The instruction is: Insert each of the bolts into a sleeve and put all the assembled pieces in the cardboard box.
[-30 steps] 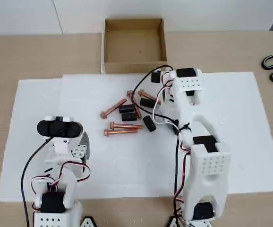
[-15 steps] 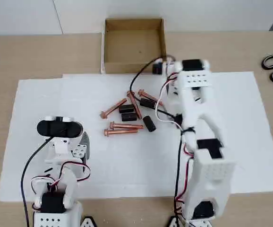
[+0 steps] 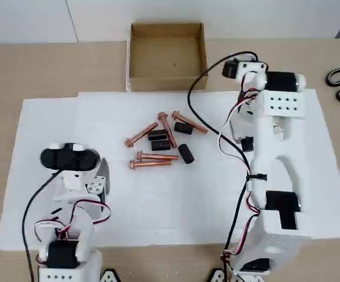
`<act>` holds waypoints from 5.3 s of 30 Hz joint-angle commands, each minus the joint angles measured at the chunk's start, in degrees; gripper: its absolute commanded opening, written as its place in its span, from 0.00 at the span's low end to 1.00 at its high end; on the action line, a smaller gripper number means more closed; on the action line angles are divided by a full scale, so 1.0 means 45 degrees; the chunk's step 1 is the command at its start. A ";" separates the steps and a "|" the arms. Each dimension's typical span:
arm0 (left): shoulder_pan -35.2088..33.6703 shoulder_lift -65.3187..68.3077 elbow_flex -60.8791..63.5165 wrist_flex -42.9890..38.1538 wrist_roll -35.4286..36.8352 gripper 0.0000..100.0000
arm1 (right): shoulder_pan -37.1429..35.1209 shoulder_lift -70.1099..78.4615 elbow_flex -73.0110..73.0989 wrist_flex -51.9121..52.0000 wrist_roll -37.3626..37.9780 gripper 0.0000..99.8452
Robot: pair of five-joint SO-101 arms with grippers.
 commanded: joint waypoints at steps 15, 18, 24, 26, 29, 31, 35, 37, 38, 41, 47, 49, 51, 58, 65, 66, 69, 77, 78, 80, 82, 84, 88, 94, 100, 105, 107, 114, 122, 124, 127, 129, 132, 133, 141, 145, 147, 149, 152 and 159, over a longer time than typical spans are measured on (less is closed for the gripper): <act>-0.0879 0.8830 -0.7648 0.0078 -0.2071 0.13 | 0.0127 -0.0713 0.0020 0.0244 0.0137 0.00; -0.1114 1.1311 -0.9543 0.0156 -0.2051 0.13 | 0.0147 -0.0694 0.0020 0.0244 0.0137 0.00; -0.1114 1.6586 -1.3333 0.1543 -0.0176 0.13 | 0.0147 -0.0694 0.0020 0.0244 0.0078 0.00; -0.1074 1.8129 -1.4740 0.2286 0.0899 0.13 | 0.0107 -0.0674 0.0020 0.0244 0.0059 0.00; -0.0449 1.9673 -1.6635 0.4044 0.2051 0.13 | 0.0107 -0.0674 0.0020 0.0244 -0.0020 0.00; 0.0293 2.0239 -1.7514 0.5118 0.2559 0.13 | 0.0127 -0.0674 0.0020 0.0225 -0.0254 0.00; 0.1426 2.0552 -1.8022 0.6564 0.2755 0.13 | 0.0127 -0.0674 0.0020 0.0225 -0.0293 0.00; 0.1836 2.0611 -1.7963 0.6603 0.3263 0.13 | 0.0127 -0.0674 0.0020 0.0225 -0.0293 0.00; 0.2012 2.0611 -1.7944 0.6662 0.3790 0.13 | 0.0147 -0.0674 0.0020 0.0225 -0.0293 0.00; 0.2579 2.0611 -1.7670 0.6584 0.6232 0.13 | 0.0147 -0.0674 0.0020 0.0225 -0.0293 0.00; 0.4103 2.0630 -1.6127 0.5978 0.9123 0.13 | 0.0107 -0.0674 0.0020 0.0225 -0.0293 0.00; 0.4571 2.0630 -1.5346 0.5314 0.9455 0.13 | 0.0107 -0.0674 0.0020 0.0225 -0.0293 0.00; 0.4825 2.0611 -1.4584 0.4532 0.9905 0.13 | 0.0088 -0.0674 0.0020 0.0225 -0.0293 0.00; 0.4845 2.0532 -1.2239 0.0352 1.2835 0.13 | 0.0088 -0.0674 0.0039 0.0225 -0.0293 0.00; 0.4904 2.0591 -1.1165 -0.0684 1.5668 0.13 | 0.0088 -0.0674 0.0039 0.0225 -0.0293 0.00; 0.4904 2.0591 -1.1048 -0.0664 1.6039 0.13 | 0.0088 -0.0674 0.0039 0.0225 -0.0293 0.00; 0.4845 2.0513 -1.0716 -0.0664 1.6391 0.13 | 0.0088 -0.0674 0.0039 0.0225 -0.0313 0.00; 0.4845 2.0591 -1.0403 -0.0742 1.6352 0.13 | 0.0088 -0.0674 0.0039 0.0225 -0.0313 0.00; 0.4845 2.0591 -1.0383 -0.0742 1.6352 0.13 | 0.0088 -0.0674 0.0039 0.0225 -0.0313 0.00; 0.4845 2.0611 -1.0344 -0.0742 1.6371 0.13 | 0.0088 -0.0674 0.0039 0.0225 -0.0313 0.00; 0.4845 2.0611 -1.0344 -0.0742 1.6371 0.13 | 0.0107 -0.0674 0.0039 0.0225 -0.0313 0.00; 0.4845 2.0611 -1.0344 -0.0742 1.6371 0.13 | 0.0127 -0.0674 0.0039 0.0225 -0.0313 0.00; 0.4845 2.0650 -1.0344 -0.0781 1.6391 0.13 | 0.0127 -0.0674 0.0039 0.0225 -0.0313 0.00; 0.4825 2.1548 -1.0032 -0.2149 1.6313 0.13 | 0.0127 -0.0674 0.0039 0.0225 -0.0313 0.00; 0.4825 2.1626 -1.0051 -0.2168 1.6313 0.13 | 0.0147 -0.0674 0.0039 0.0225 -0.0313 0.00; 0.4845 2.1626 -1.0051 -0.2168 1.6313 0.08 | 0.0147 -0.0674 0.0039 0.0225 -0.0313 0.00; 0.4845 2.1626 -1.0051 -0.2168 1.6313 0.02 | 0.0147 -0.0674 0.0039 0.0225 -0.0313 0.00; 0.4825 2.1705 -1.0208 -0.2168 1.6313 0.01 | 0.0147 -0.0674 0.0039 0.0225 -0.0313 0.00; 0.4650 2.1607 -1.0266 -0.2110 1.6313 0.01 | 0.0147 -0.0674 0.0039 0.0225 -0.0313 0.00; 0.4317 2.1607 -1.0383 -0.2090 1.6313 0.01 | 0.0166 -0.0674 0.0039 0.0225 -0.0313 0.00; 0.3849 2.1607 -1.0598 -0.2090 1.6117 0.01 | 0.0166 -0.0674 0.0039 0.0205 -0.0313 0.00; 0.3849 2.1607 -1.0657 -0.2071 1.5512 0.01 | 0.0166 -0.0674 0.0039 0.0205 -0.0313 0.00; 0.3888 2.1587 -1.0911 -0.1602 1.5179 0.01 | 0.0166 -0.0674 0.0039 0.0205 -0.0313 0.00; 0.3888 2.1587 -1.1126 -0.1211 1.5160 0.01 | 0.0166 -0.0674 0.0039 0.0205 -0.0313 0.00; 0.3888 2.1587 -1.3118 0.1856 1.5160 0.01 | 0.0147 -0.0674 0.0039 0.0186 -0.0313 0.00; 0.3888 2.1587 -1.3724 0.2579 1.5140 0.01 | 0.0147 -0.0674 0.0039 0.0186 -0.0313 0.00; 0.3888 2.1587 -1.4056 0.3009 1.5101 0.01 | 0.0147 -0.0674 0.0039 0.0186 -0.0313 0.00; 0.3888 2.1587 -1.4486 0.3497 1.4730 0.01 | 0.0147 -0.0674 0.0039 0.0186 -0.0313 0.00; 0.3868 2.1587 -1.5053 0.4103 1.4418 0.01 | 0.0147 -0.0674 0.0039 0.0186 -0.0313 0.00; 0.3810 2.1607 -1.5443 0.5079 1.1897 0.01 | 0.0147 -0.0654 0.0039 0.0166 -0.0313 0.00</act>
